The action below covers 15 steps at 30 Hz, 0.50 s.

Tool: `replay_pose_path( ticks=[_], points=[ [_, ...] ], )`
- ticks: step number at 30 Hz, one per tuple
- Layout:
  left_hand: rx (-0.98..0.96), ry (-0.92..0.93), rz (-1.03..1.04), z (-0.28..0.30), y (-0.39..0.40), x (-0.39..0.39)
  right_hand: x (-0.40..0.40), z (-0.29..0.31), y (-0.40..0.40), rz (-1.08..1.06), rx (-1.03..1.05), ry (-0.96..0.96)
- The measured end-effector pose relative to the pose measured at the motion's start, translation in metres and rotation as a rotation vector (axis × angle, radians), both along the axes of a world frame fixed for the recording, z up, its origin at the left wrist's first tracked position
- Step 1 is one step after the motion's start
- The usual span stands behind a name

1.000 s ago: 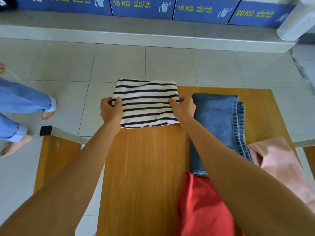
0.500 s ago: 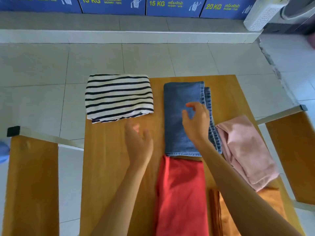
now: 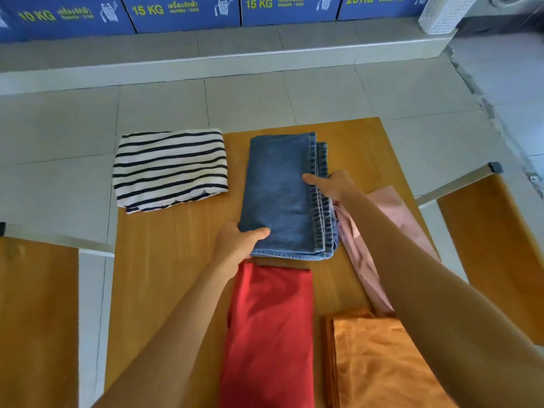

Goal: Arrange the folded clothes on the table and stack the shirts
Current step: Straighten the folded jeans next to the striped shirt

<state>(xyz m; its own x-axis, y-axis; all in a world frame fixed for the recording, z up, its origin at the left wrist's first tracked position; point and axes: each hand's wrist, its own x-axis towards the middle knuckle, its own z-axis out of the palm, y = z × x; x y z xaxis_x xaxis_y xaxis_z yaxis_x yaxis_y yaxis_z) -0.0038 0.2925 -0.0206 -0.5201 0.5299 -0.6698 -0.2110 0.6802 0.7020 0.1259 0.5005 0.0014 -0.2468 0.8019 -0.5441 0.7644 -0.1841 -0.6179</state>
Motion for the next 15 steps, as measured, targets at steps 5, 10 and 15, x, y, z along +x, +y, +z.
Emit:
replay_pose_path(
  ticks=[5, 10, 15],
  points=[
    [0.169, -0.079, 0.197, 0.021, 0.023, -0.017, 0.011, -0.052, 0.041, -0.260, -0.341, 0.268],
    [0.286, 0.007, 0.213, 0.046, 0.068, -0.048, 0.008, -0.022, 0.026, -0.583, -0.428, 0.547],
    [0.338, 0.231, 0.205, 0.070, 0.123, -0.072, -0.004, -0.020, 0.015, -0.818, -0.496, 0.737]
  ],
)
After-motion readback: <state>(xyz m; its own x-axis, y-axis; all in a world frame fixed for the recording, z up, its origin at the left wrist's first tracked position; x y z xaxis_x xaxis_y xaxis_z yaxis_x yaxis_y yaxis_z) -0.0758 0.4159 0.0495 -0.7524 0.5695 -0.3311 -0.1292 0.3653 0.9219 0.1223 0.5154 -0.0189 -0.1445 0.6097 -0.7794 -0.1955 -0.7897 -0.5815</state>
